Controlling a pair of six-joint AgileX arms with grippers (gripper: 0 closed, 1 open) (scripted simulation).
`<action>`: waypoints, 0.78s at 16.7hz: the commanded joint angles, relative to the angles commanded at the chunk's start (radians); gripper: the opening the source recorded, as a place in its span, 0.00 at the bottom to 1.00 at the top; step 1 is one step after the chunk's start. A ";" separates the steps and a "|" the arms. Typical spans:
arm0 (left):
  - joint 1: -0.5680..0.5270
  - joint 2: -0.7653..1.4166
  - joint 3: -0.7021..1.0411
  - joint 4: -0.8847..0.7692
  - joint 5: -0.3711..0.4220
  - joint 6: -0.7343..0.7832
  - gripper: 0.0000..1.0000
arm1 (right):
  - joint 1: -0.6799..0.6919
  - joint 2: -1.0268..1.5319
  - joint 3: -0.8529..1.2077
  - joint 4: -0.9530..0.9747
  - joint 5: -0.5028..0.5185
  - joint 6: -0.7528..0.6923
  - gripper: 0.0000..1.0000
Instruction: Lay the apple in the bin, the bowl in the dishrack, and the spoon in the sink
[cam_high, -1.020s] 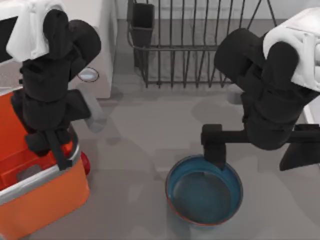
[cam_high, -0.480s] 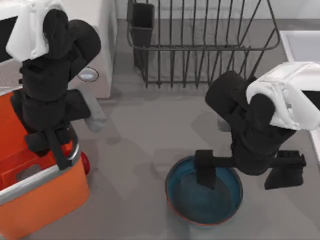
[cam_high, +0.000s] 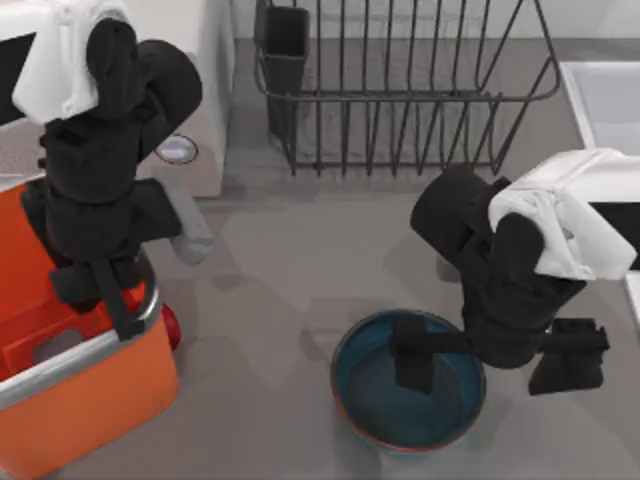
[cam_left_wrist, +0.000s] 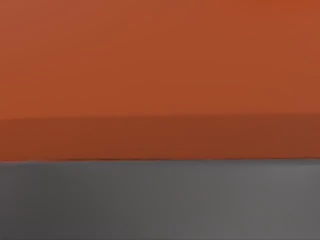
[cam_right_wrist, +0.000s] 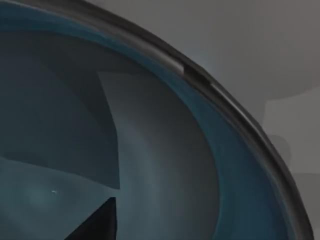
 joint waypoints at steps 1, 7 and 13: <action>0.000 0.000 0.000 0.000 0.000 0.000 1.00 | 0.000 0.000 0.000 0.000 0.000 0.000 0.85; 0.000 0.000 0.000 0.000 0.000 0.000 1.00 | 0.000 0.000 0.000 0.000 0.000 0.000 0.40; 0.000 0.000 0.000 0.000 0.000 0.000 1.00 | 0.000 0.000 0.000 0.000 0.000 0.000 0.00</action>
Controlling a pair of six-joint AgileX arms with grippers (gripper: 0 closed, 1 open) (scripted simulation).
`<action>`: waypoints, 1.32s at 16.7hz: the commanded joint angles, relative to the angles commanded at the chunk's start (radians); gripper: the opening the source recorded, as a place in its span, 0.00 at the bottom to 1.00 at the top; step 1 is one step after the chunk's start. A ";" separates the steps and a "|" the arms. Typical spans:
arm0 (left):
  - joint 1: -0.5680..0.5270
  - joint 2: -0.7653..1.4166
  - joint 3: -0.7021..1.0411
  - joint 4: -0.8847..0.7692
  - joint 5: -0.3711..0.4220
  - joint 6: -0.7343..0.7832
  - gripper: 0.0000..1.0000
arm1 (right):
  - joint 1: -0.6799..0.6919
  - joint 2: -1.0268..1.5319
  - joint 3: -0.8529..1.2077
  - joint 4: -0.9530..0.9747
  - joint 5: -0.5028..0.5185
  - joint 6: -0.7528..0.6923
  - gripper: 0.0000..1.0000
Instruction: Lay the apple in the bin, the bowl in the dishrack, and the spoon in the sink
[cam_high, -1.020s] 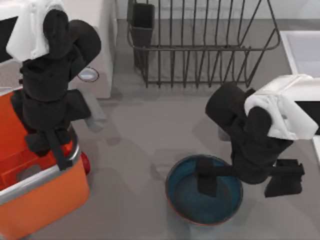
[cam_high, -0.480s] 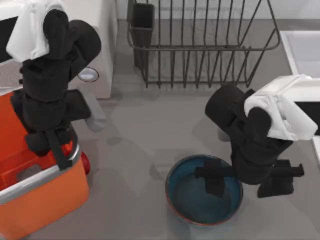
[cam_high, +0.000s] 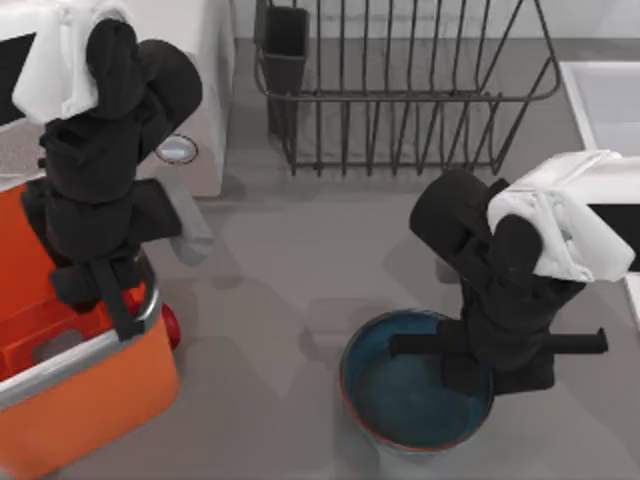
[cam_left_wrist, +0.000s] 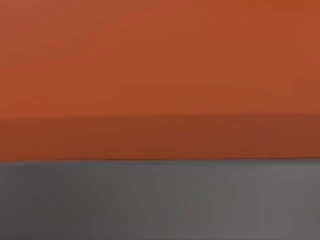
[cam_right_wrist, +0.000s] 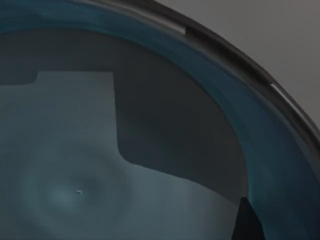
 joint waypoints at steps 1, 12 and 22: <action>0.000 0.000 0.000 0.000 0.000 0.000 1.00 | 0.000 0.000 0.000 0.000 0.000 0.000 0.00; 0.000 0.000 0.000 0.000 0.000 0.000 1.00 | 0.001 -0.020 0.063 -0.077 0.000 0.002 0.00; 0.000 0.000 0.000 0.000 0.000 0.000 1.00 | -0.004 -0.124 0.271 -0.393 0.000 -0.005 0.00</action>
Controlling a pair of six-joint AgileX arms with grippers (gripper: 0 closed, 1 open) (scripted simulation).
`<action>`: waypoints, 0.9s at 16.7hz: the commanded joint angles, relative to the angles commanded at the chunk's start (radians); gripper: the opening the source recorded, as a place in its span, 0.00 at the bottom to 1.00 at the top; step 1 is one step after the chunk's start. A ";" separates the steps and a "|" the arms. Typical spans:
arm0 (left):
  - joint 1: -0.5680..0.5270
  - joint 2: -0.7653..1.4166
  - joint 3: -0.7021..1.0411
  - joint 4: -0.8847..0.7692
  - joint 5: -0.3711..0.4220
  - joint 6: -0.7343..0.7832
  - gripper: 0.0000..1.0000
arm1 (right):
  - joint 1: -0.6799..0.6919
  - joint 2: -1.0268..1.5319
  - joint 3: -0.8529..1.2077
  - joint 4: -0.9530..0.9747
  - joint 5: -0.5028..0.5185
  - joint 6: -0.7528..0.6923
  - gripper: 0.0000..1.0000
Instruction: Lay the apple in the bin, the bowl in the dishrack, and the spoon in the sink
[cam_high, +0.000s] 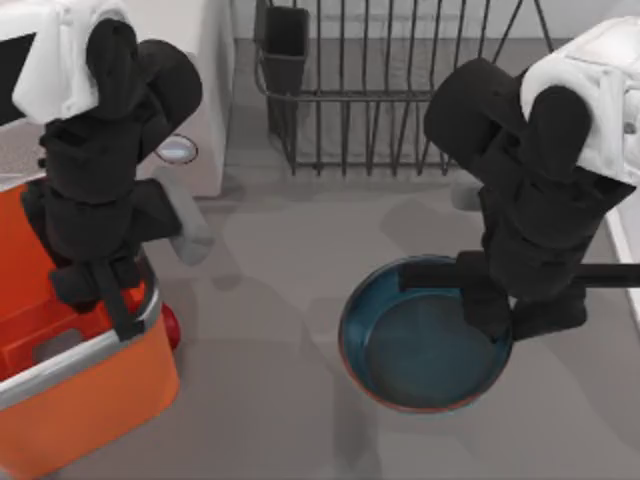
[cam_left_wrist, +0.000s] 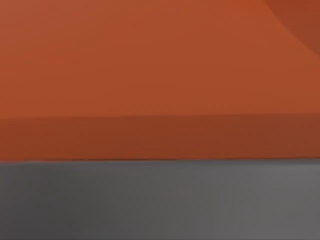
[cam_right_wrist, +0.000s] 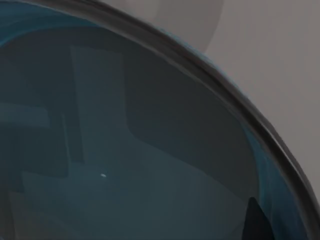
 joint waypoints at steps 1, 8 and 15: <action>0.000 0.000 0.000 0.000 0.000 0.000 1.00 | 0.000 0.000 0.000 0.000 0.000 0.000 0.00; 0.000 0.000 0.000 0.000 0.000 0.000 1.00 | 0.065 -0.030 0.029 0.153 0.154 -0.089 0.00; 0.000 0.000 0.000 0.000 0.000 0.000 1.00 | 0.235 -0.121 0.061 0.712 0.637 -0.376 0.00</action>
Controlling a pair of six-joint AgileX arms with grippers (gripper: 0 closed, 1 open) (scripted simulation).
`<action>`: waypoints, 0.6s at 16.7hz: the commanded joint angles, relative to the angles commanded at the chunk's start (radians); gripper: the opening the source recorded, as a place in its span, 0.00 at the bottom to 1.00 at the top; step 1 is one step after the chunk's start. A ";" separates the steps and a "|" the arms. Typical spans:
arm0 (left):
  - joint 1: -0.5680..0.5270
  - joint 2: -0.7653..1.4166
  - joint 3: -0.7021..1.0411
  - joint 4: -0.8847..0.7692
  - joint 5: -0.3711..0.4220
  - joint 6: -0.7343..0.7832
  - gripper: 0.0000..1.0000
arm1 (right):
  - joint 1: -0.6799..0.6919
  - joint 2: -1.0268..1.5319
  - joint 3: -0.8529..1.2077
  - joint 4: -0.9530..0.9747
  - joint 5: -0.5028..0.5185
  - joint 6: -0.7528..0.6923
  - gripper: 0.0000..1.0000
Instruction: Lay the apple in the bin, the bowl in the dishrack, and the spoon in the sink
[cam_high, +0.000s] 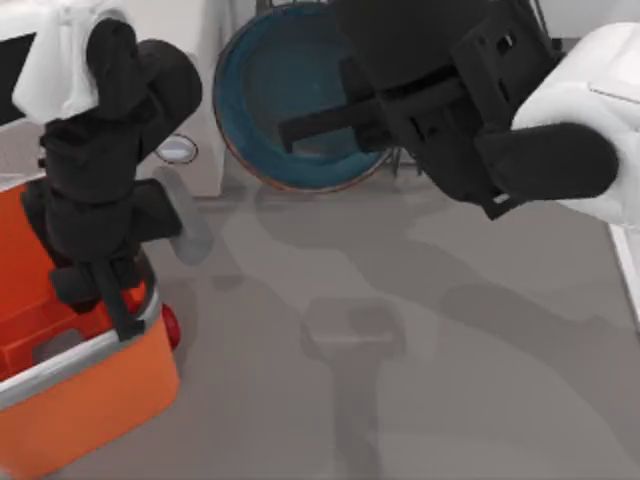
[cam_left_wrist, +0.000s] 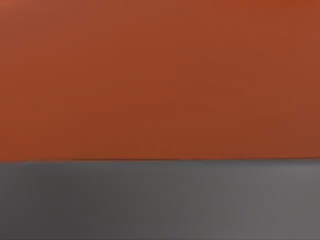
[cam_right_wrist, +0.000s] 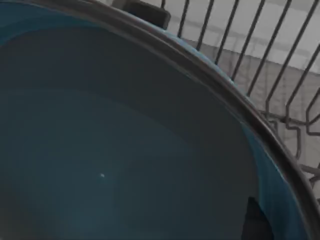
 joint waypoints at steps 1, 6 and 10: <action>0.000 0.000 0.000 0.000 0.000 0.000 1.00 | 0.024 -0.018 0.002 0.087 0.074 -0.045 0.00; 0.000 0.000 0.000 0.000 0.000 0.000 1.00 | 0.121 -0.117 0.023 0.400 0.361 -0.223 0.00; 0.000 0.000 0.000 0.000 0.000 0.000 1.00 | 0.145 -0.150 0.033 0.464 0.423 -0.264 0.00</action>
